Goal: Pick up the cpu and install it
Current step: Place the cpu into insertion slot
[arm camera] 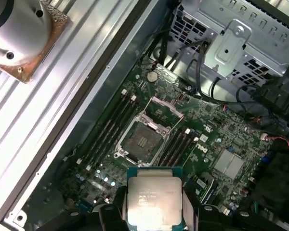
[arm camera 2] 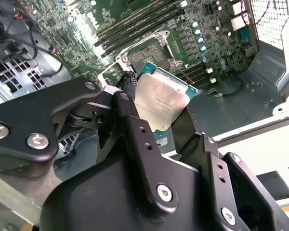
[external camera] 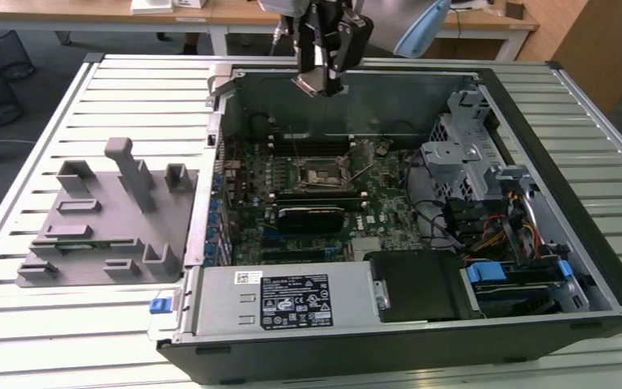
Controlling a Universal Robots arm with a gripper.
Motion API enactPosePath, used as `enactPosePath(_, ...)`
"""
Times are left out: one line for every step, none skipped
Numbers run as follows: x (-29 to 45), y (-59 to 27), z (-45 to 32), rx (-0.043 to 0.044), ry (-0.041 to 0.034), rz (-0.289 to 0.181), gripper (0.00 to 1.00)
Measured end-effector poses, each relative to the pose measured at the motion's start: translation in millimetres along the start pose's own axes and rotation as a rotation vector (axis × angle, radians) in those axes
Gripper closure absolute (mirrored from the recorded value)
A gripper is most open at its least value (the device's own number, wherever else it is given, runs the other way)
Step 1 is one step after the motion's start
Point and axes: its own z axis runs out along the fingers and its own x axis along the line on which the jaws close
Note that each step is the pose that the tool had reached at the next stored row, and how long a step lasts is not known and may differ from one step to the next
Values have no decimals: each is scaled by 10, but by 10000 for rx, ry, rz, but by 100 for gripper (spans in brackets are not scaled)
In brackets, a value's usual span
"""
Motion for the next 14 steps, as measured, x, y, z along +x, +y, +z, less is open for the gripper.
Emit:
enactPosePath(1, 1, 1, 4, -7, 129, 46)
enactPosePath(2, 1, 3, 7, -12, 255, 46)
enactPosePath(3, 1, 5, 11, -18, 383, 46)
enactPosePath(3, 1, 7, 16, -24, 517, 46)
enactPosePath(4, 2, 9, 21, -31, 663, 46)
enactPosePath(4, 2, 10, 27, -38, 815, 46)
enactPosePath(4, 2, 13, 33, -46, 976, 46)
enactPosePath(4, 2, 15, 38, -54, 1145, 46)
enactPosePath(4, 1, 18, 45, -62, 1320, 46)
enactPosePath(4, 1, 21, 52, -72, 1516, 46)
enactPosePath(5, 1, 23, 57, -80, 1691, 46)
enactPosePath(5, 1, 26, 64, -89, 1875, 46)
enactPosePath(5, 1, 29, 70, -97, 2056, 46)
enactPosePath(5, 1, 30, 77, -106, 2232, 46)
